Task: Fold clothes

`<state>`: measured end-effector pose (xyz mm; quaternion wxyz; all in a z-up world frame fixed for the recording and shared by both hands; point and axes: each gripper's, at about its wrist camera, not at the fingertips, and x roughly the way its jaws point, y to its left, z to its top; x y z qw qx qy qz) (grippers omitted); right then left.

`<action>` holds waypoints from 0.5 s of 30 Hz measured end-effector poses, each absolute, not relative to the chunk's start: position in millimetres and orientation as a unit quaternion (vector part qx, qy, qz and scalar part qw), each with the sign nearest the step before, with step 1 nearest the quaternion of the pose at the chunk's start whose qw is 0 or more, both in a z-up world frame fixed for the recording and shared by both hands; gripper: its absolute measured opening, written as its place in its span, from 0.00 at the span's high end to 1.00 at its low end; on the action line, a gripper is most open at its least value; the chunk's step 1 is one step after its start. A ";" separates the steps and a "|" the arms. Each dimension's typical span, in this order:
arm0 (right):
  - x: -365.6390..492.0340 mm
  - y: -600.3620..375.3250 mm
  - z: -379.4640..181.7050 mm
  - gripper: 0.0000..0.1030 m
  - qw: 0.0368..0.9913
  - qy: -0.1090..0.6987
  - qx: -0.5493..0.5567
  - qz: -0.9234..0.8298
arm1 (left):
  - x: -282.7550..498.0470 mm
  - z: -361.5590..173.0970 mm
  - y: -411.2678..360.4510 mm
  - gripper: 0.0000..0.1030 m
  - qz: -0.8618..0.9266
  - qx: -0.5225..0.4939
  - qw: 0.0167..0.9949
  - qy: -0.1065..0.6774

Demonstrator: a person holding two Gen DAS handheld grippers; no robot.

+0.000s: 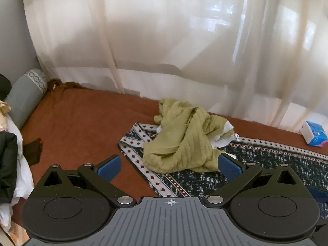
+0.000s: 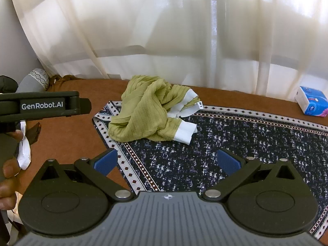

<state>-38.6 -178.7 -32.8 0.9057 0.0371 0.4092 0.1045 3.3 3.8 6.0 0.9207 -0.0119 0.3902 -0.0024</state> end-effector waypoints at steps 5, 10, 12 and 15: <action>-37.8 -179.6 -33.6 0.00 0.905 0.410 0.038 0.105 | 4.4 6.5 3.6 0.00 -0.004 -0.014 0.920 0.390; -39.8 -177.9 -34.0 0.00 0.905 0.411 0.038 0.106 | 0.8 4.0 2.1 0.00 -0.004 -0.013 0.922 0.388; -39.0 -178.2 -35.1 0.00 0.905 0.411 0.037 0.105 | -0.7 3.7 3.8 0.00 -0.005 -0.015 0.921 0.388; -37.9 -178.5 -33.4 0.00 0.905 0.412 0.036 0.105 | -1.7 1.3 4.7 0.00 -0.005 -0.017 0.921 0.388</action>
